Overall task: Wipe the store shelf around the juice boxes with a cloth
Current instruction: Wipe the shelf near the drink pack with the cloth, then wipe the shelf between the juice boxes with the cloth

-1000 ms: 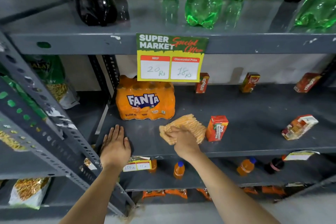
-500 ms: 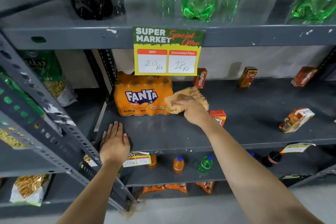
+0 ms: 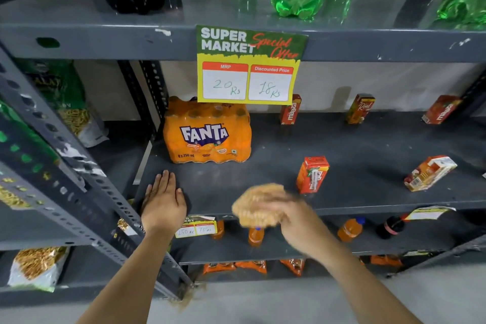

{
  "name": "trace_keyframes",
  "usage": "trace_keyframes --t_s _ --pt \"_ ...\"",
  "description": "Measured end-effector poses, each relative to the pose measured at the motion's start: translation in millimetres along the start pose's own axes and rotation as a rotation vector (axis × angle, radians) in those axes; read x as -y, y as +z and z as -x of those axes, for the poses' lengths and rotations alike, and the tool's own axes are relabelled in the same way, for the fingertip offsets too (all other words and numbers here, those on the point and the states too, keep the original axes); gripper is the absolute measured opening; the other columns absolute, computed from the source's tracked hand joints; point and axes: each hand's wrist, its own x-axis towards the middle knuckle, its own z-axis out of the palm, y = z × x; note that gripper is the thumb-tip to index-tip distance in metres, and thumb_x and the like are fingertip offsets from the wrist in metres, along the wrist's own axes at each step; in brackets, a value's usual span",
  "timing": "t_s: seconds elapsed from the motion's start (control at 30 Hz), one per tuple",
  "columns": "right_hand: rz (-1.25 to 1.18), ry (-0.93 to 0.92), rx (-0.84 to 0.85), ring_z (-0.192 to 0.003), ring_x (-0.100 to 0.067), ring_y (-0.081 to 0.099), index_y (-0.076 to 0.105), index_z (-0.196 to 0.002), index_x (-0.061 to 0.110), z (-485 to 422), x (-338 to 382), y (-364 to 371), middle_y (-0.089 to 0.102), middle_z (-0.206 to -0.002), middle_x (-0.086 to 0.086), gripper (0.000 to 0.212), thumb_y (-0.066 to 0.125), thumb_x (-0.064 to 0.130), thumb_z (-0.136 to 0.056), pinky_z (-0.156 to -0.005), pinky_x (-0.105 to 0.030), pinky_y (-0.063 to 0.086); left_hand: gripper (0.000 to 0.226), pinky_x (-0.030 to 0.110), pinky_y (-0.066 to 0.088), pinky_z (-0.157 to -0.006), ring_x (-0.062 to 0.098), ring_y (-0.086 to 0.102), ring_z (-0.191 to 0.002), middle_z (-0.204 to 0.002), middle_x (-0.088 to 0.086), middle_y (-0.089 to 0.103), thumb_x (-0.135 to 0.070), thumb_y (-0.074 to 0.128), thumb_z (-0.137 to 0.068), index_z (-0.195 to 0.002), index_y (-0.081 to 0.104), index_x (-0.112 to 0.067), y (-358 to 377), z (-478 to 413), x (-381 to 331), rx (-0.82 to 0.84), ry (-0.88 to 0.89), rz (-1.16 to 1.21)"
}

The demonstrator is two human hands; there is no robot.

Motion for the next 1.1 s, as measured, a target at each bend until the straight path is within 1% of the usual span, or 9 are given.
trace_keyframes --t_s 0.1,0.2,0.33,0.53,0.67,0.8,0.9,1.03,1.1 --pt "0.093 -0.044 -0.123 -0.137 -0.012 0.037 0.057 -0.127 0.039 -43 -7 -14 0.040 -0.149 0.013 0.070 0.039 -0.011 -0.082 -0.113 -0.034 0.034 0.054 0.034 0.003 -0.121 0.014 0.007 -0.148 -0.160 0.003 0.015 -0.029 0.024 -0.100 -0.151 0.020 -0.011 -1 1 0 -0.010 0.008 0.008" --pt "0.189 0.037 -0.036 -0.143 -0.020 0.027 0.054 -0.131 0.038 -74 -24 0 0.034 -0.154 0.005 0.069 0.039 -0.009 -0.083 -0.117 -0.039 0.025 0.054 0.035 0.004 -0.120 0.015 0.007 -0.148 -0.160 0.003 0.015 -0.028 0.025 -0.100 -0.151 0.020 -0.011 -3 1 -1 0.003 0.012 0.004" --pt "0.251 0.095 0.021 -0.147 -0.022 0.015 0.051 -0.133 0.040 -51 -28 28 0.028 -0.157 0.007 0.070 0.039 -0.009 -0.084 -0.120 -0.042 0.015 0.055 0.034 0.002 -0.120 0.015 0.006 -0.148 -0.161 0.003 0.013 -0.029 0.023 -0.100 -0.151 0.017 -0.011 -4 2 -2 0.012 0.002 -0.005" --pt "0.177 0.064 0.016 -0.131 -0.020 0.047 0.064 -0.122 0.034 -13 11 24 0.050 -0.143 0.007 0.052 0.038 0.003 -0.088 -0.108 -0.040 0.039 0.056 0.032 0.001 -0.120 0.015 0.004 -0.148 -0.161 0.003 0.011 -0.029 0.021 -0.100 -0.151 0.015 -0.011 -5 3 -5 0.022 -0.005 -0.016" --pt "0.203 -0.127 -0.088 -0.131 -0.018 0.045 0.059 -0.127 0.034 -88 41 17 0.047 -0.145 0.009 0.055 0.044 -0.001 -0.087 -0.109 -0.037 0.038 0.055 0.034 0.003 -0.120 0.016 0.006 -0.148 -0.161 0.003 0.012 -0.030 0.021 -0.100 -0.151 0.017 -0.010 -4 2 -3 0.018 0.003 -0.010" --pt "0.413 -0.267 0.154 -0.138 -0.025 0.036 0.060 -0.128 0.030 -149 49 48 0.040 -0.151 0.004 0.058 0.049 -0.008 -0.085 -0.111 -0.040 0.035 0.055 0.034 0.004 -0.120 0.015 0.007 -0.148 -0.160 0.004 0.015 -0.029 0.022 -0.100 -0.151 0.019 -0.010 -4 2 -3 0.014 0.010 0.015" --pt "0.475 -0.204 0.269 -0.138 -0.029 0.037 0.056 -0.131 0.032 -162 34 62 0.038 -0.153 0.003 0.060 0.048 -0.008 -0.086 -0.108 -0.043 0.040 0.054 0.034 0.003 -0.120 0.015 0.007 -0.148 -0.160 0.004 0.015 -0.029 0.022 -0.100 -0.151 0.019 -0.010 -4 3 -1 0.013 0.018 0.024" --pt "0.401 -0.062 0.133 -0.125 -0.027 0.053 0.054 -0.133 0.029 -134 4 54 0.051 -0.143 0.000 0.052 0.042 0.000 -0.091 -0.100 -0.043 0.047 0.054 0.034 0.003 -0.120 0.015 0.007 -0.148 -0.160 0.003 0.015 -0.028 0.023 -0.100 -0.151 0.019 -0.010 -4 1 0 0.011 0.016 0.026" --pt "0.360 -0.018 0.147 -0.127 -0.025 0.051 0.055 -0.131 0.031 -101 -7 46 0.050 -0.144 0.003 0.057 0.039 -0.004 -0.089 -0.103 -0.041 0.044 0.055 0.034 0.003 -0.120 0.016 0.007 -0.148 -0.161 0.004 0.014 -0.028 0.023 -0.100 -0.151 0.019 -0.010 -3 1 0 0.012 0.014 0.033"
